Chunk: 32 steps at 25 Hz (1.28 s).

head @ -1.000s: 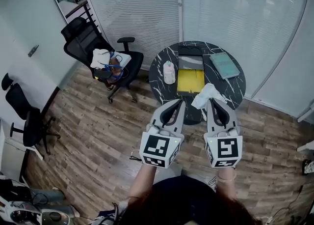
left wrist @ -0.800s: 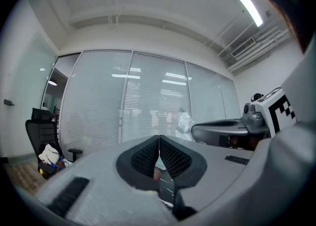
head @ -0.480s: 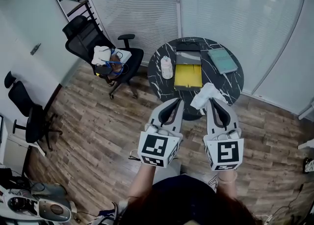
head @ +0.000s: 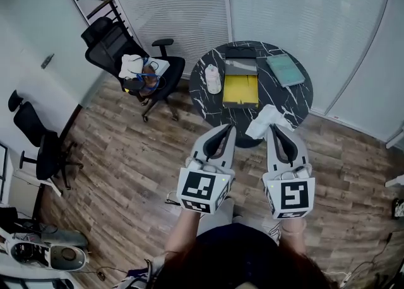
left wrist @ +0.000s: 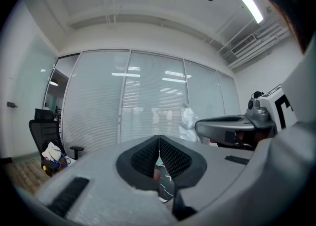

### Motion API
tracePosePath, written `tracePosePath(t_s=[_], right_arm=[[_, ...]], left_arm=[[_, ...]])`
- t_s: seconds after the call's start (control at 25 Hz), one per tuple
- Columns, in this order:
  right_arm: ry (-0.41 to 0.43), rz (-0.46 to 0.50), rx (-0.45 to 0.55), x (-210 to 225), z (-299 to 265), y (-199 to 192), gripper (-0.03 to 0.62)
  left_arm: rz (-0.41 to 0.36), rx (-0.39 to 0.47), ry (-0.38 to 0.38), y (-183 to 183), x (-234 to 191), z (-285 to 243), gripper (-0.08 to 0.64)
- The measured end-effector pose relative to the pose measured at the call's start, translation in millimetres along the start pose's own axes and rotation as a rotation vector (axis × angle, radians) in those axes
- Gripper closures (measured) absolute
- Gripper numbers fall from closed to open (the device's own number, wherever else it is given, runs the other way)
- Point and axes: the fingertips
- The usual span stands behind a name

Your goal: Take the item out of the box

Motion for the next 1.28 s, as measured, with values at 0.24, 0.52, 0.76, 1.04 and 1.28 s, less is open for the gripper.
tracePosePath(t_s=[0.24, 0.52, 0.76, 1.04, 1.28], right_arm=[[-0.008, -0.001, -0.001, -0.9, 13.6, 1.6, 0.568], [-0.007, -0.008, 0.008, -3.7, 28.3, 6.5, 0.568], [-0.013, -0.019, 0.008, -2.5, 34.5, 7.1, 0.568], [-0.019, -0.026, 0.012, -2.0, 35.7, 4.9, 0.568], [-0.018, -0.031, 0.013, -1.9, 31.9, 4.6, 0.568]], left_arm=[[0.001, -0.009, 0.007, -0.1, 7.9, 9.3, 0.534], [-0.001, -0.018, 0.002, -0.1, 20.7, 18.6, 0.534], [-0.006, -0.027, -0.002, -0.8, 26.9, 22.0, 0.534], [-0.011, -0.034, -0.008, -3.3, 29.0, 23.0, 0.534], [-0.015, -0.033, -0.014, -2.4, 28.4, 20.0, 0.534]])
Point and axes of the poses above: the fingertips, and each gripper's own axes: z backward along the fingers, x to its right, y out of its top, and after that the axes turned 12 degrees about x, right-handed
